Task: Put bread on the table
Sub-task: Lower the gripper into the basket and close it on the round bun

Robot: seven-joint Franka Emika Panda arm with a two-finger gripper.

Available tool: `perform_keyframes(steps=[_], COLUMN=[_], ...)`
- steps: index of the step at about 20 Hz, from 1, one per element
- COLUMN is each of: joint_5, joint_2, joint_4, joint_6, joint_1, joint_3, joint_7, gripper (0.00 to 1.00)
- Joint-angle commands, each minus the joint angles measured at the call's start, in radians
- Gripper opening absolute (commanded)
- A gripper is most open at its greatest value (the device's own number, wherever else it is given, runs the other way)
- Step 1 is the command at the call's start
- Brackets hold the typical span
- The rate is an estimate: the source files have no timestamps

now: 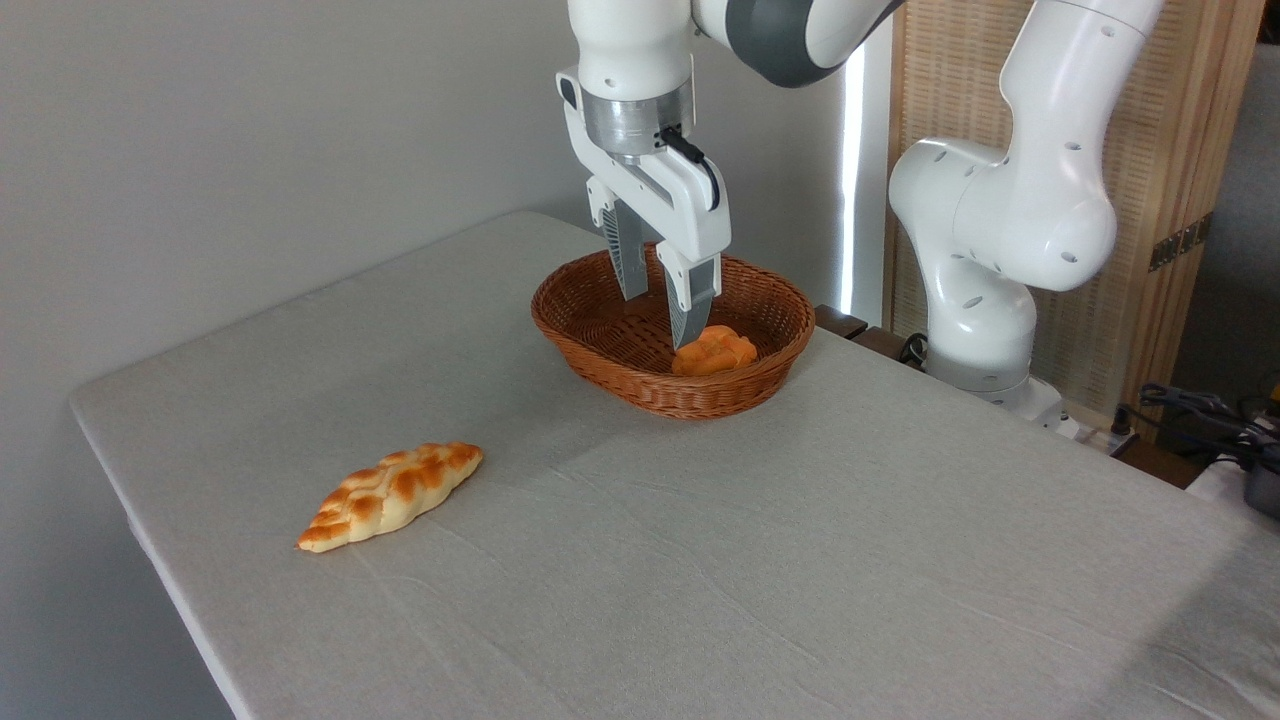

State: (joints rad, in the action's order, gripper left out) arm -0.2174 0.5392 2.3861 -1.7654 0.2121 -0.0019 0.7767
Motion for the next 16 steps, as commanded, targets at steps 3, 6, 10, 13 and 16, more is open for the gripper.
perform_keyframes(steps=[3,6,10,13,16], joint_5=[-0.016,-0.007,0.019,0.019,0.019], joint_2=[0.008,0.01,0.008,0.004,0.001], joint_4=[0.057,0.097,0.159,0.182,0.206], joint_6=[0.021,0.012,-0.037,-0.066,-0.097], joint_1=[0.062,0.082,0.105,0.118,0.119], joint_3=[0.016,0.014,0.011,0.0,0.0], joint_7=[-0.017,-0.016,-0.013,-0.013,-0.011], gripper=[1.0,1.0,1.0,1.0,0.81])
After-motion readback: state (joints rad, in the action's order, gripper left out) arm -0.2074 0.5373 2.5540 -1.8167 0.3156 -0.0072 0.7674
